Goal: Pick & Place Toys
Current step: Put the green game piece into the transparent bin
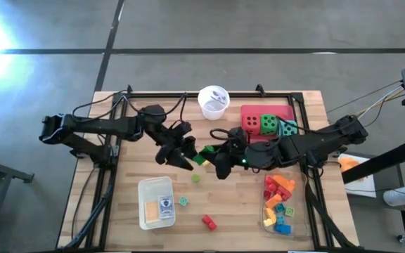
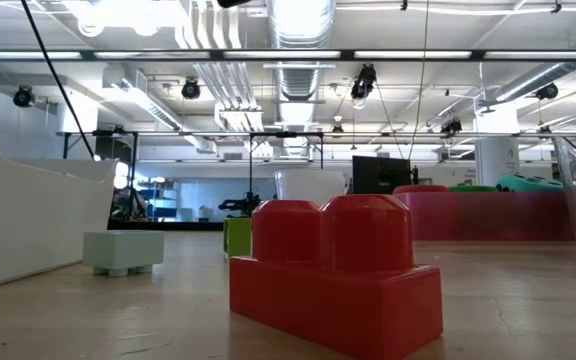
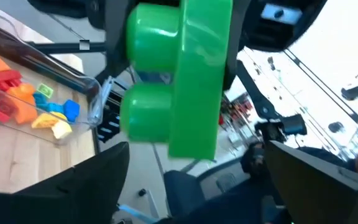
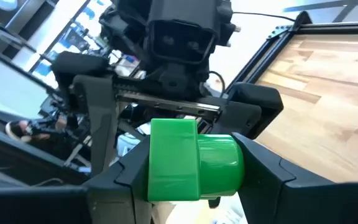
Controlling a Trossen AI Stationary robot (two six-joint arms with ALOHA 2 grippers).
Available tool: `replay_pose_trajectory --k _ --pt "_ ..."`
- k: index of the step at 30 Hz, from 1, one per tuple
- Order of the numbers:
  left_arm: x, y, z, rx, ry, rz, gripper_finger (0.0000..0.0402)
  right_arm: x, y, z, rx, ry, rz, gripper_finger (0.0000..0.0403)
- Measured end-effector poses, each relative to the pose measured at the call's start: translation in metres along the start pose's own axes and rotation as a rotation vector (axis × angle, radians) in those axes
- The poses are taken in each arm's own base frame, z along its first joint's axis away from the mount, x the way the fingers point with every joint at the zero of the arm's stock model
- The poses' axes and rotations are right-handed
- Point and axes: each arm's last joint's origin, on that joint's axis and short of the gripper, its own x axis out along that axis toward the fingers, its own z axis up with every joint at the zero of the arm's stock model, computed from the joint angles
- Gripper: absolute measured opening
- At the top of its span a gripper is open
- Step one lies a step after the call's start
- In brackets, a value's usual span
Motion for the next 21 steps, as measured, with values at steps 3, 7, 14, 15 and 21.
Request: replay_pose_trajectory --k 3,7,14,15,21 --pt "0.000 0.000 -0.001 0.000 0.021 -0.018 0.0395 -0.006 0.001 0.004 -0.016 0.017 0.019 0.0165" --pt "0.000 -0.001 -0.002 0.002 0.049 -0.038 0.0391 -0.018 0.000 0.009 -0.025 0.042 0.011 0.0164" --pt "-0.003 0.005 -0.014 -0.026 0.143 0.038 0.0376 -0.049 -0.006 0.006 -0.023 0.252 -0.005 0.0164" --pt "-0.004 0.006 -0.017 -0.035 0.163 0.057 0.0375 -0.055 -0.007 0.005 -0.013 0.287 -0.022 0.0164" --pt "-0.011 0.015 -0.030 -0.066 0.236 0.198 0.0375 -0.092 -0.025 -0.014 0.083 0.500 -0.249 0.0164"
